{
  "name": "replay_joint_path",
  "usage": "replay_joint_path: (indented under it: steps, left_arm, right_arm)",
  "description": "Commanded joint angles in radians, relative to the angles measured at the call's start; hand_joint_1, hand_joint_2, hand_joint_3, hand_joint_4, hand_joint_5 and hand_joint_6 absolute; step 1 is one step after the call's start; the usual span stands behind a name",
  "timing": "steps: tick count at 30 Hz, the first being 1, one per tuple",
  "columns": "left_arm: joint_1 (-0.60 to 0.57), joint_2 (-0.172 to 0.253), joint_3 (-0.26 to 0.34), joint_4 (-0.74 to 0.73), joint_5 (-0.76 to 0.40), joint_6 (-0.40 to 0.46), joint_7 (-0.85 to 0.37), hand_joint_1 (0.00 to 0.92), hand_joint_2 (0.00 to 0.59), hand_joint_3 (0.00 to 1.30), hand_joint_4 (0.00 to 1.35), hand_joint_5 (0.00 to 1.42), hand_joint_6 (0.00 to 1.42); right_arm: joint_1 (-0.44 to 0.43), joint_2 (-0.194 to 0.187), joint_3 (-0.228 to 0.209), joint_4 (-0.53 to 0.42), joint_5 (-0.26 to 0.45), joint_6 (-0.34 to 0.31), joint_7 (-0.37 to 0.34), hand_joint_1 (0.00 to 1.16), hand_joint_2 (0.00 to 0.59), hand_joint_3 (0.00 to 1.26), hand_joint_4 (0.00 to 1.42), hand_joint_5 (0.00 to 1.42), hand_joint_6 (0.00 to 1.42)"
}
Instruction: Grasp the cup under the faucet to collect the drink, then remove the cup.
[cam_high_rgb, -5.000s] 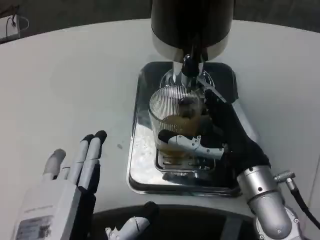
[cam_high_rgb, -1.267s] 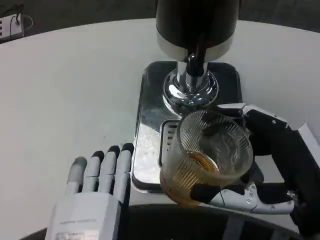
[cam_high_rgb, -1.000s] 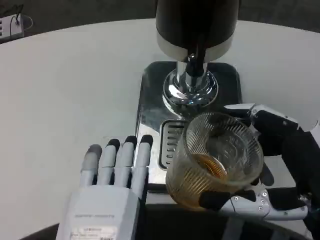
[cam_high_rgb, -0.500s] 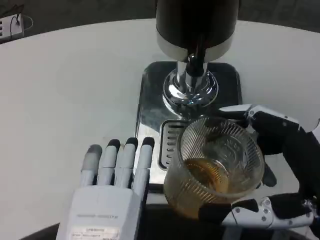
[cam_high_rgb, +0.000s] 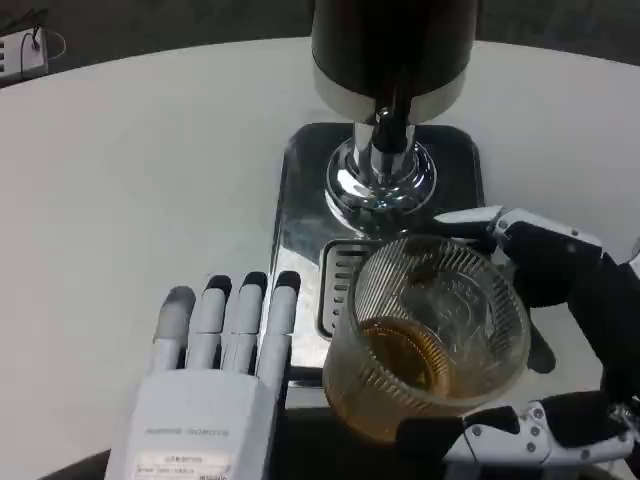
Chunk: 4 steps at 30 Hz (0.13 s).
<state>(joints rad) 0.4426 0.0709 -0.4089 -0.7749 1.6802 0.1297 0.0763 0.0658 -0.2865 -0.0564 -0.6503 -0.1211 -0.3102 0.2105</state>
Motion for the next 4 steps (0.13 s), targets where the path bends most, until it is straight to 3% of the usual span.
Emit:
replay_joint_path:
  steps: [1, 4]
  left_arm:
    - [0.002, -0.046, -0.032, 0.027, -0.010, 0.012, 0.023, 0.000, 0.008, 0.00, 0.00, 0.00, 0.00]
    - [0.009, -0.041, -0.028, 0.027, -0.022, 0.015, 0.027, 0.000, 0.007, 0.00, 0.00, 0.00, 0.00]
  right_arm:
    - [-0.002, 0.003, -0.004, -0.032, 0.014, -0.044, -0.005, 1.16, 0.089, 0.82, 1.05, 1.22, 1.42]
    - [0.000, 0.003, -0.003, -0.035, 0.013, -0.043, -0.004, 1.16, 0.089, 0.82, 1.05, 1.22, 1.42]
